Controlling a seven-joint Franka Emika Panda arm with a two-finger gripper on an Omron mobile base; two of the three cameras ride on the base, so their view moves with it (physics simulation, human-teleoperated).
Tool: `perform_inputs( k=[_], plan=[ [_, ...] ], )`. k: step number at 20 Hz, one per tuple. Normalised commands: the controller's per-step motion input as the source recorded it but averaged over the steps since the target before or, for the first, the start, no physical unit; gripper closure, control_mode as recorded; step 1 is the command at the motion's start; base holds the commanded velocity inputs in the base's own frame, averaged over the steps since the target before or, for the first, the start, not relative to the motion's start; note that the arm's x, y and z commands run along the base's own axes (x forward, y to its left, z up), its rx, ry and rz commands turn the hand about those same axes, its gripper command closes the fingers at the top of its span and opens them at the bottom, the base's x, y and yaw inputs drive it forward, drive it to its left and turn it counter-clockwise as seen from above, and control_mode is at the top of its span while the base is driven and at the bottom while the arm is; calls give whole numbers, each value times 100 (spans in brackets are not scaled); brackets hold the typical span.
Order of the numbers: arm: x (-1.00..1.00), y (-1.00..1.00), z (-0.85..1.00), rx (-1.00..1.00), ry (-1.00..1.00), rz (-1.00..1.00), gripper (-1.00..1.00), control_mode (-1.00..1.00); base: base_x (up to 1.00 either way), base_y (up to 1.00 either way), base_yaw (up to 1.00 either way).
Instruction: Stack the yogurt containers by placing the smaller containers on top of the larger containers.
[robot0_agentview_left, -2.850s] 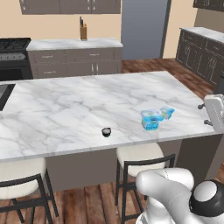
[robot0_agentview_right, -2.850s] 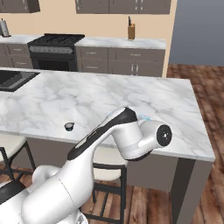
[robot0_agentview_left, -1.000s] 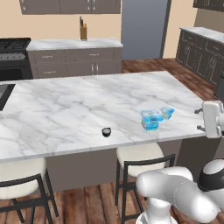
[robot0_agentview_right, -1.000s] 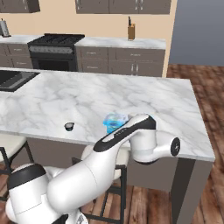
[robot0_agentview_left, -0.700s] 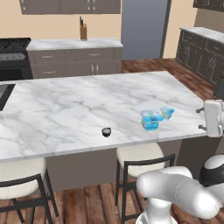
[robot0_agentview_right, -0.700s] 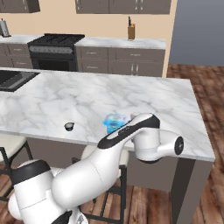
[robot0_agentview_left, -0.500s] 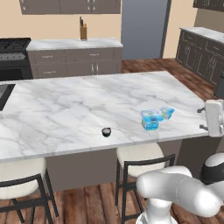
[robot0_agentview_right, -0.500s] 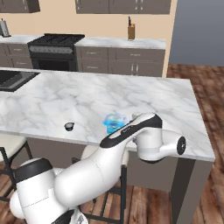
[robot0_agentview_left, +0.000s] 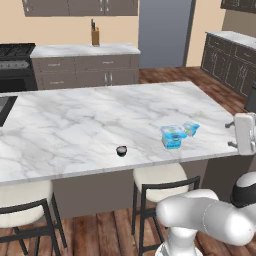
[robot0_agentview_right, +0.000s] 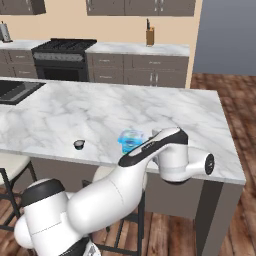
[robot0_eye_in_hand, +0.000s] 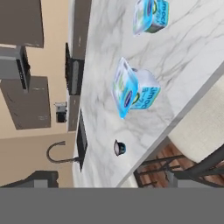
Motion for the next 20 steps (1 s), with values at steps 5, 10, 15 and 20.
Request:
perform_inputs(
  k=[5, 10, 15, 20],
  plan=[
    [21, 5, -1, 0, 0, 0, -100, -100, 0, 0, 0],
    [29, 4, -3, 0, 0, -1, -100, -100, 0, 0, 0],
    [31, 2, -8, 0, 0, -4, -100, -100, 0, 0, 0],
    [29, 0, -13, 0, 0, -4, -100, -100, 0, 0, 0]
  ],
)
